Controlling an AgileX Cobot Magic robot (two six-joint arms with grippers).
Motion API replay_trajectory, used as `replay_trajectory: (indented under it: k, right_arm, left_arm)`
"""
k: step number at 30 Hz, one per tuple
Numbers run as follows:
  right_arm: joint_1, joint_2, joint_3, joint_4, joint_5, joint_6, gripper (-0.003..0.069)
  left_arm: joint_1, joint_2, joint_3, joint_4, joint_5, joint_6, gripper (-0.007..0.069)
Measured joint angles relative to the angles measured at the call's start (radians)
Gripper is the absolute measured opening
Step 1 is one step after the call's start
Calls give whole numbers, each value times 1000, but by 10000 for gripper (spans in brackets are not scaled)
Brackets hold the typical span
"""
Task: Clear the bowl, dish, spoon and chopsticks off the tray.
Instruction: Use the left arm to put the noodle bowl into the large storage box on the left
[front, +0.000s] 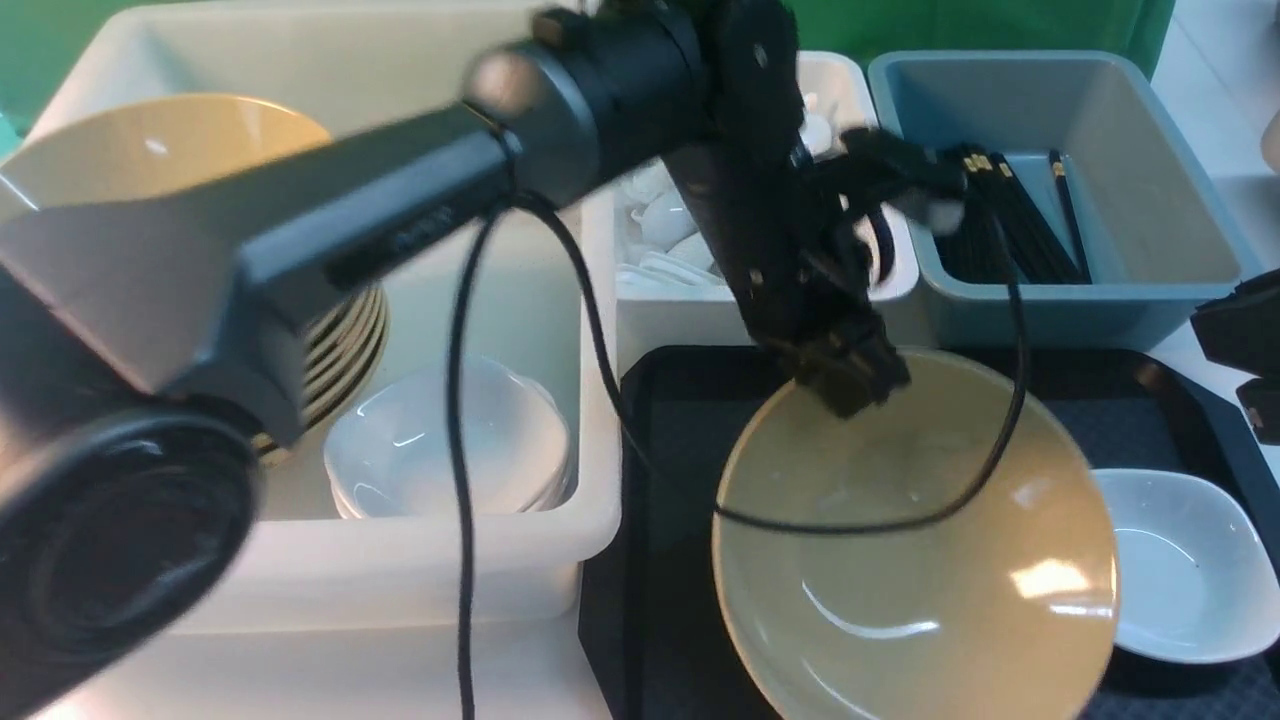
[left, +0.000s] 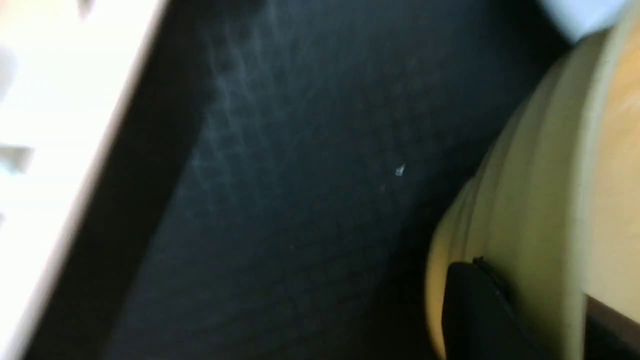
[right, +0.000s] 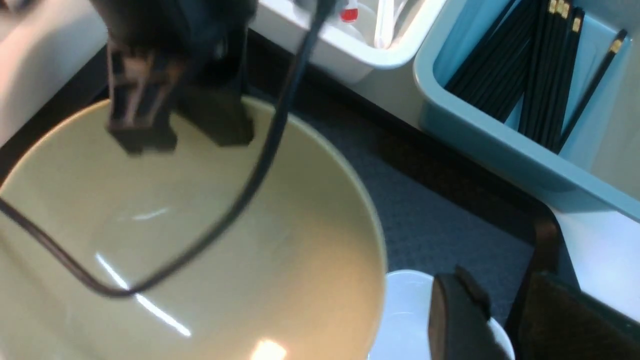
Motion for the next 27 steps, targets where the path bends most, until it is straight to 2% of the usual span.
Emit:
replay_trajectory:
  k: [4,8,11,13,14,15,19,20,21,23,27]
  right_arm:
    - [0,0,-4,6,2,-1,233]
    - [0,0,-55,77,16,-43,234]
    - [2,24,-177,280,16,-198,213]
    - [23,52,-241,368,15,-282,176]
    - [55,81,-286,427,13,-328,139]
    - [67,90,-298,436,12,-338,127]
    - [203,190,-381,472,3,-376,38]
    - [253,228,-396,473,1,-386,34]
    - [260,228,-396,474,1,-389,33]
    - [331,285,-408,475,2,-406,33]
    - [389,333,-409,475,5,-418,33]
  left_arm:
    - [93,-105,-2,-45,19,-23,6]
    - [181,-238,4,-60,54,-44,6]
    - [293,-388,54,-65,74,-82,6]
    - [389,-487,112,-64,80,-121,5]
    - [480,-562,172,-60,78,-154,4]
    - [492,-571,181,-58,77,-159,4]
    - [719,-714,360,-34,19,-203,5]
    - [806,-755,422,-35,-13,-205,5]
    - [806,-761,430,-36,-19,-205,5]
    - [933,-827,525,-62,-99,-205,5]
    - [1078,-897,638,-112,-233,-205,5]
